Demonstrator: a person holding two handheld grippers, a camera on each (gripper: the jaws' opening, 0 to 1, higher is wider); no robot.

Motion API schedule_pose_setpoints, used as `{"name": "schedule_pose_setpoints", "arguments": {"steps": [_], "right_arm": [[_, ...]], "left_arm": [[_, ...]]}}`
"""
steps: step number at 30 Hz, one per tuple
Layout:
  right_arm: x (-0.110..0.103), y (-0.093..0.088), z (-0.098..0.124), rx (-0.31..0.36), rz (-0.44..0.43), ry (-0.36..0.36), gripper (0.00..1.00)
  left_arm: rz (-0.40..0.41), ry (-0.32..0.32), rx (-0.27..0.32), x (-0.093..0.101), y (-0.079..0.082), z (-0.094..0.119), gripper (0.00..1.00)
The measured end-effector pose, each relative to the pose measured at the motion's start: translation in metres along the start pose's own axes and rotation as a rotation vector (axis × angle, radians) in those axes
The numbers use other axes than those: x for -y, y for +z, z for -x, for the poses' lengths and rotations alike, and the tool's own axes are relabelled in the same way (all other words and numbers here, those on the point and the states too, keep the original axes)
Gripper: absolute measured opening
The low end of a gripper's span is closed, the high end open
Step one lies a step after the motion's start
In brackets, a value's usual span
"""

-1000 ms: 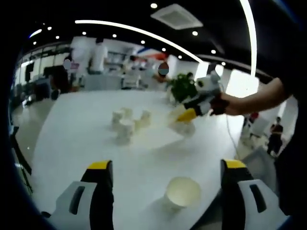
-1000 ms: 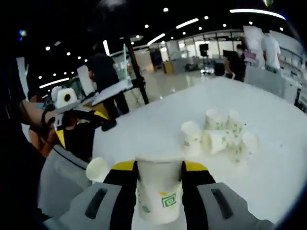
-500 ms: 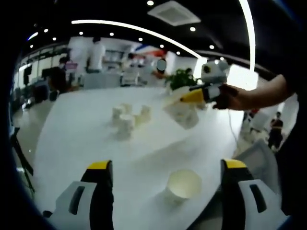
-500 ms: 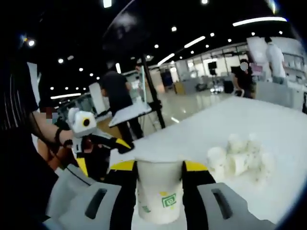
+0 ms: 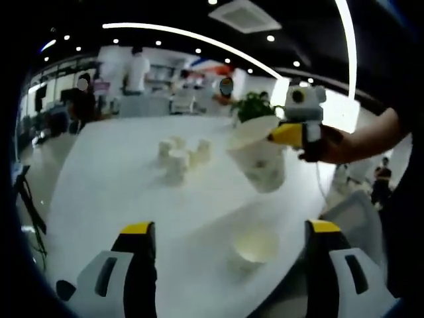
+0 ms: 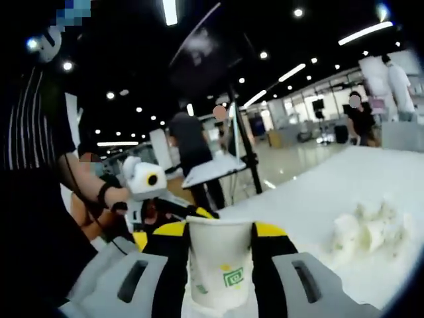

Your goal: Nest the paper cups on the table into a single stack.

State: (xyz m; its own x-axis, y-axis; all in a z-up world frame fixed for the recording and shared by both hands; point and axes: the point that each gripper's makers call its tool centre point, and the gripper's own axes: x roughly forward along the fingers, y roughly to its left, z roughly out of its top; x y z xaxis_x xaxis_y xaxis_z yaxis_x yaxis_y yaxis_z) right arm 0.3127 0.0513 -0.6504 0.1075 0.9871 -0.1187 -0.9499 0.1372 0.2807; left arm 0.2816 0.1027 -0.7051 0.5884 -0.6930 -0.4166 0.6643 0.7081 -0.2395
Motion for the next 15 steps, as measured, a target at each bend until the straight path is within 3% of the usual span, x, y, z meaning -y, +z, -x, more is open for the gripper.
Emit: {"name": "schedule_pose_setpoints", "arguments": {"steps": [7,11,15], "right_arm": [[-0.018,-0.028,-0.020,-0.013,-0.001,0.050,0.33],[-0.017,-0.044,-0.026,-0.032,-0.006,0.050,0.33],[-0.016,-0.047,-0.029,-0.025,-0.007,0.045,0.33]], "left_arm": [[0.000,0.015,-0.018,-0.004,-0.004,0.004,0.91],[-0.002,0.019,-0.020,-0.006,-0.002,0.004,0.91],[-0.001,0.019,-0.026,-0.007,-0.001,0.004,0.90]]}}
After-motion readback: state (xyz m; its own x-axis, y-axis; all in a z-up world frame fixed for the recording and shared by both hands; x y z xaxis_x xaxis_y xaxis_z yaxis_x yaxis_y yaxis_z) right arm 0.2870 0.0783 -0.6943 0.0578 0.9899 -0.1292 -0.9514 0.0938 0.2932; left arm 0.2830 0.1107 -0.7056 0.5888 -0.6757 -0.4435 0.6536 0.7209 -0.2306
